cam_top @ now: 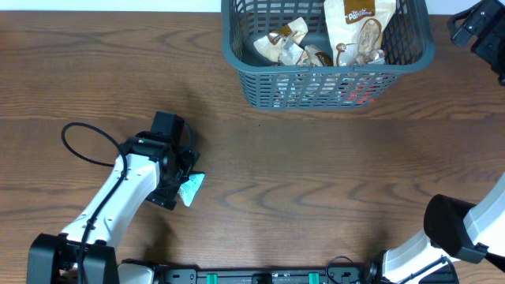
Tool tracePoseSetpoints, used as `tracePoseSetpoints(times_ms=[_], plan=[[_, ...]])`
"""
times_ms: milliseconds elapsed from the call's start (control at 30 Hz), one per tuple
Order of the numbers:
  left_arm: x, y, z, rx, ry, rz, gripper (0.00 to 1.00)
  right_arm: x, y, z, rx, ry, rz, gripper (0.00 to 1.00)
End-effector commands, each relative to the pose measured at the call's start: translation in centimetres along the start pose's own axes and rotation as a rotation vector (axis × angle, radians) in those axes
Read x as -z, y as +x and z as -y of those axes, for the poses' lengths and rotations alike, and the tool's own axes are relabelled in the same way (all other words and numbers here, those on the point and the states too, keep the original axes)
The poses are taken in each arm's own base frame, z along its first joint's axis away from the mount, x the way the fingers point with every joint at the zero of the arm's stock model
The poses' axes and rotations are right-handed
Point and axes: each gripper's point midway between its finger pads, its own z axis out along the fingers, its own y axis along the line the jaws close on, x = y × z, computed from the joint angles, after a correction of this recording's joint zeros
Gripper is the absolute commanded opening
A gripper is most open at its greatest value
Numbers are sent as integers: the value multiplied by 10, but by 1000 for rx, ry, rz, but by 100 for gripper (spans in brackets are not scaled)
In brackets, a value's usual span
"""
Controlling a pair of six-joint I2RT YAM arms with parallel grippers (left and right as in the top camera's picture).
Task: Pack container
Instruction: 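Move the left gripper down to the teal wipes pack, then grasp the teal wipes pack with the left gripper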
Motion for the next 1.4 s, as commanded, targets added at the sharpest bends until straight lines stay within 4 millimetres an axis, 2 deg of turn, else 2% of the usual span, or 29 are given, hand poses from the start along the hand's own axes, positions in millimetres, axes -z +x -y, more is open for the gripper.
tracePoseSetpoints(times_ms=[0,400,700,900,933,967,1100,1133,1267,1367], plan=[[-1,-4,-2,-13,-3,20,99,0,0,1,8,1,-4,99],[-20,-26,-26,84,-85,61,99,0,0,1,12,1,-4,99],[-31,-32,-21,96,-81,63,99,0,0,1,12,1,-4,99],[-41,-31,-25,97,-118,53,100,0,0,1,12,1,-4,99],[-42,-31,-25,97,-123,51,93,0,0,1,12,1,-4,99],[-42,-30,-26,97,-126,48,82,0,0,1,12,1,-4,99],[-43,-30,-25,97,-126,48,8,0,0,1,12,1,-4,99],[-43,-30,-25,97,-126,48,6,0,0,1,12,1,-4,99],[-40,-32,-19,69,-110,50,6,0,0,1,12,1,-4,99],[-29,-33,2,-4,-48,37,6,0,0,1,12,1,-4,99]])
